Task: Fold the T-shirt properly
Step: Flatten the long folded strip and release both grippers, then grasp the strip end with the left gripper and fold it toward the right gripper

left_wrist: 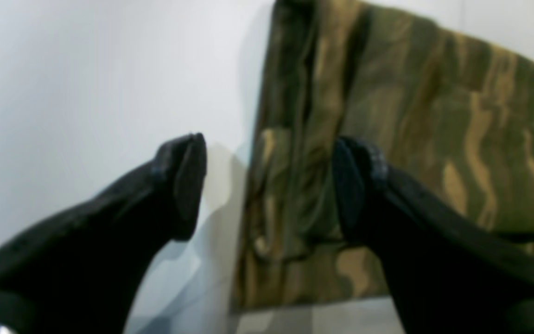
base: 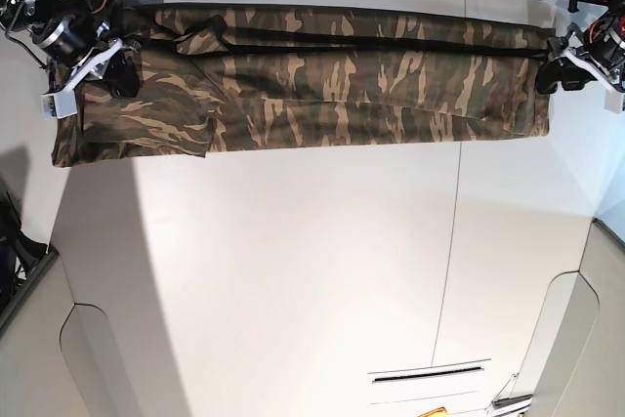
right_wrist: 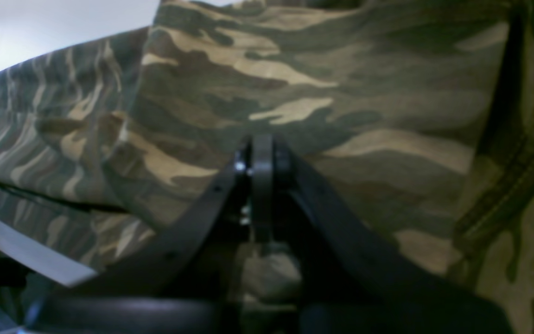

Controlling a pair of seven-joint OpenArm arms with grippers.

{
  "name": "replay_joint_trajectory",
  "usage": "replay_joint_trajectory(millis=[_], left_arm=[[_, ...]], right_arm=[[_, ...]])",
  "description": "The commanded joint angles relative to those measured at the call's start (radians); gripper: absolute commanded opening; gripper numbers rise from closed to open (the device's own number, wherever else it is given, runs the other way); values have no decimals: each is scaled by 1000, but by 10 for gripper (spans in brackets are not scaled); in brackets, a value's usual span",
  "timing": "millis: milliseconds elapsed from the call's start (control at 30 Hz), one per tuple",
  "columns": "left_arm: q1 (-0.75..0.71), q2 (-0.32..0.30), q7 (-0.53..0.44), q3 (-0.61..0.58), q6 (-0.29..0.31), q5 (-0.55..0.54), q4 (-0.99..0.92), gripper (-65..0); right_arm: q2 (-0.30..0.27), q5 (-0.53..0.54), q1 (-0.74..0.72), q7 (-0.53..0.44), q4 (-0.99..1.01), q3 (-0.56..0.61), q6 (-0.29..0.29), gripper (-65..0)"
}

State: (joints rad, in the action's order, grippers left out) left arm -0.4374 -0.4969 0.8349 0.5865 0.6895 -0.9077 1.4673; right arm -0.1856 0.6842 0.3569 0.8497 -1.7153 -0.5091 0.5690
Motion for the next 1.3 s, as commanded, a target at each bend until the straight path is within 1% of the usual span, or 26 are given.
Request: replay_joint_trajectory(millis=[0,200,333,367,400,433,533,567,633,733,800,900,1033,1167,1267], left_arm=[[-3,-16,7,-14,9,3,5,-198],[-3,-16,7,-121,9,8,5,-199],[-3,-16,15,-163,9,7,5,-200],[-3,-16,15,-166,9,7,5,-211],[-3,-16,15,-167,9,7,5,-248],[-3,-16,15,-167,9,7,5,-314],[-3,-16,14,-167,9,6,5,-605],[-3,-16,14,-167,9,6,5,-650],[0,-16,14,-167,9,6,5,-650],[9,-16,14,-162,9,6,12,-650],[11,-16,14,-148,9,-6,31,-650],[19,-16,15,-106,9,-15,76,-650],[49,-20,44,-26,9,12,129,-650],[78,-54,52,32,9,54,130,-650],[86,-98,56,35,9,33,131,-650]], right_arm=[[-13,20,-2,-19,-16,-4,4,-650],[-13,19,-2,-16,-16,-4,4,-650],[-13,20,-2,-16,-16,-4,4,-650],[-13,21,-2,-16,-16,-4,4,-650],[-14,23,-2,-16,-16,-4,4,-650],[-14,24,-2,-16,-16,-4,4,-650],[-13,43,-2,-16,-16,-4,4,-650],[-14,51,-3,-16,-16,-4,4,-650],[-14,60,-11,-10,-17,-4,4,-650],[-14,62,-43,24,-18,-8,4,-650],[-14,88,-63,46,-23,-20,4,-650],[-13,153,-88,76,-31,-55,5,-650],[-14,155,-107,79,-46,-104,8,-650],[-13,163,-107,95,-63,-144,7,-650],[-13,173,-106,109,-72,-159,8,-650]])
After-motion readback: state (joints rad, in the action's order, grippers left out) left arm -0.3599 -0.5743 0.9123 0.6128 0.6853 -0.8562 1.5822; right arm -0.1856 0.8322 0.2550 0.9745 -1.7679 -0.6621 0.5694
